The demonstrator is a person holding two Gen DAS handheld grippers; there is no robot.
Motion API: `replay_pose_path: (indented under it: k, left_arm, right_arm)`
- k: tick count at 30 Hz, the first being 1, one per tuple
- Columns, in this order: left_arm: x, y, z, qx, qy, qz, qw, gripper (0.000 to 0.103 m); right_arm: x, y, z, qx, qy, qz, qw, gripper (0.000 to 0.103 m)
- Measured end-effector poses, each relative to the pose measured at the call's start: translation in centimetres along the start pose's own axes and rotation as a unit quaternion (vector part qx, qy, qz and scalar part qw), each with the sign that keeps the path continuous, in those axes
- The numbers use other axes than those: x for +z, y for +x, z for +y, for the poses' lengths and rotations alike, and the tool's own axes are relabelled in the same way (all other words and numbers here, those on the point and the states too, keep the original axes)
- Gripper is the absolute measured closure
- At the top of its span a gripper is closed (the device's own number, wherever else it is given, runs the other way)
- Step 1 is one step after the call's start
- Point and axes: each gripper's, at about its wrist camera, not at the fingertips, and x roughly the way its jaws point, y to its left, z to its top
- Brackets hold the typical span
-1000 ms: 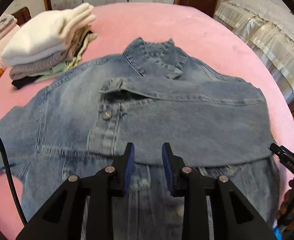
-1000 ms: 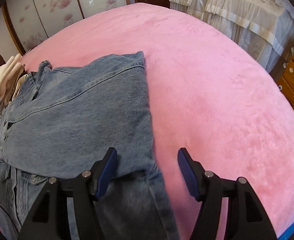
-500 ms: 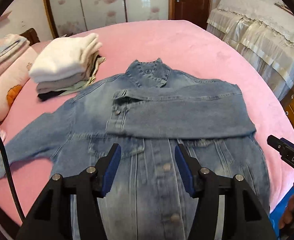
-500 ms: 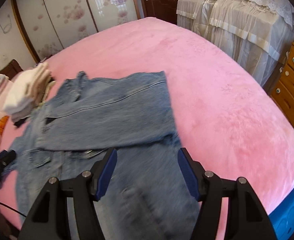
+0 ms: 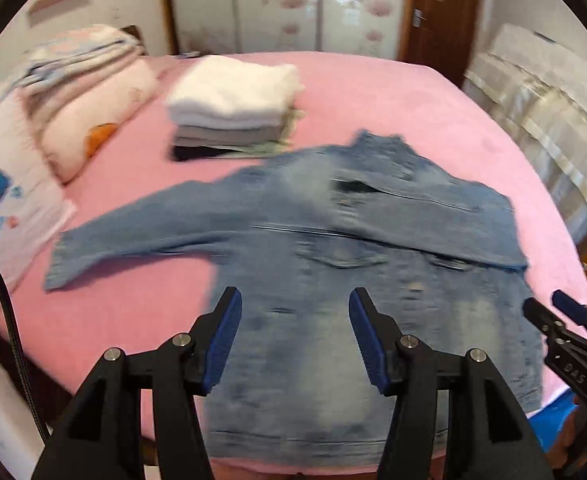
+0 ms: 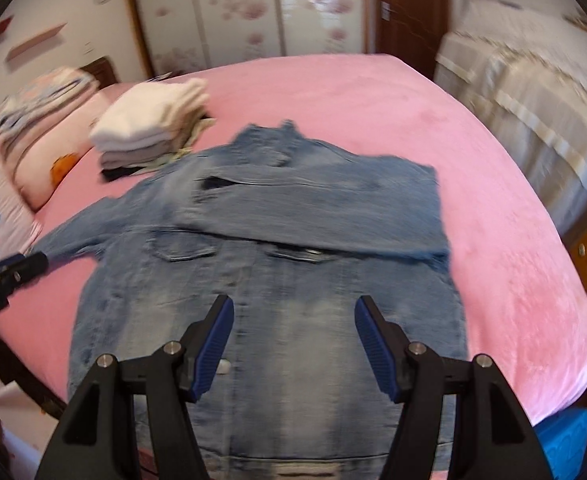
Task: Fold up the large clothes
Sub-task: 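Move the left tool over to the other denim sleeve, then grasp the other sleeve cuff with the left tool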
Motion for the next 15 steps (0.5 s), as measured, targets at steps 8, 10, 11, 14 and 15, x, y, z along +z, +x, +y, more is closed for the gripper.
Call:
replay_pose_path:
  k: [8,10,11,14,15]
  left_arm:
    - [0.4,-0.2,13.5,0.054,-0.070,0.028,0.9957,0.048]
    - [0.5,0.6,17.4,0.062,-0.106,0.044,0.9914,0.048]
    - [0.4,1.1,19.4,0.064,-0.130,0.053,0.9880,0.048]
    - [0.1,3.5,24.4,0.065,-0.201,0.080,0.9741,0.048]
    - [-0.1,4.7,26.8,0.065,-0.234,0.090,0.9659,0.048]
  right_arm:
    - [1.7,0.4,9.4,0.050,-0.054,-0.017,0.997,0.040]
    - [2.0,1.0,11.3,0.057,-0.059,-0.015,0.996,0.040]
    - [2.2,1.4,12.3,0.062,-0.063,-0.011,0.996,0.040]
    - [2.7,2.9,14.8,0.072,-0.066,-0.002,0.995,0.040]
    - [2.8,3.2,15.4,0.076,-0.066,0.001,0.995,0.040]
